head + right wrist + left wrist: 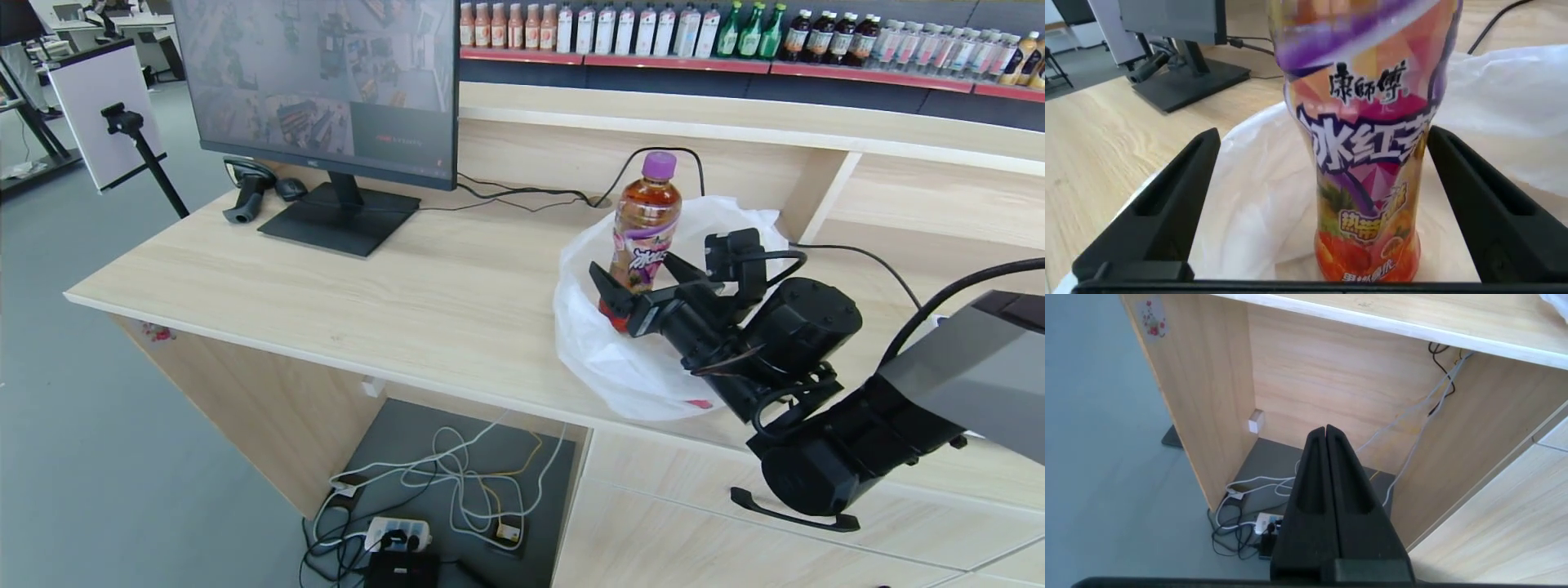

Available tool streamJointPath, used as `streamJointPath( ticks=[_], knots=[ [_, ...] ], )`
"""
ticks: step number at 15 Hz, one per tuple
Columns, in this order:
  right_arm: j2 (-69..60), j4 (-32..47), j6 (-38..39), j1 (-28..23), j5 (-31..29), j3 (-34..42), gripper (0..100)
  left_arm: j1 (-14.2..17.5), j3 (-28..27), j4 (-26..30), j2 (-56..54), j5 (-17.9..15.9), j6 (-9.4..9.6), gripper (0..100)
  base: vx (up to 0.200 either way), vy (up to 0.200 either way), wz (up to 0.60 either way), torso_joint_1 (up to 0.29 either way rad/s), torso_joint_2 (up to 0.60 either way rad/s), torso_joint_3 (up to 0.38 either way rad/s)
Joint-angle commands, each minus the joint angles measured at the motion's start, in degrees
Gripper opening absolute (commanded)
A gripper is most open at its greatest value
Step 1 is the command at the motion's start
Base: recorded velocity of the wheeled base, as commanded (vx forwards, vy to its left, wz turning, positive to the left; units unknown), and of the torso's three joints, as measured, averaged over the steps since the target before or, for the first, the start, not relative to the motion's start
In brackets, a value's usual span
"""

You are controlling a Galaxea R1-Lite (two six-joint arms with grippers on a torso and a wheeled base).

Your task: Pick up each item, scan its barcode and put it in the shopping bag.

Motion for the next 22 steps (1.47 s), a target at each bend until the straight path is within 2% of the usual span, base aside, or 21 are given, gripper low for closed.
streamJointPath(
  ticks=[1, 12, 22],
  knots=[
    [-3.63, -0.06, -0.05, 0.76, 0.03, 1.46, 100, 0.04, 0.0, 0.0, 0.0, 0.01, 0.0, 0, 0.0, 0.0, 0.0, 0.0, 0.0, 0.0],
    [-18.84, -0.06, -0.31, -0.47, 0.12, 14.03, 100, 0.04, 0.0, 0.0, 0.0, 0.01, 0.09, 0, 0.0, 0.0, 0.0, 0.0, 0.0, 0.0],
    [-21.82, -0.06, 0.83, -2.84, 0.38, 15.87, 100, 0.04, 0.0, 0.0, 0.0, 0.01, 0.18, 0, 0.0, 0.0, 0.0, 0.0, 0.0, 0.0]
  ],
)
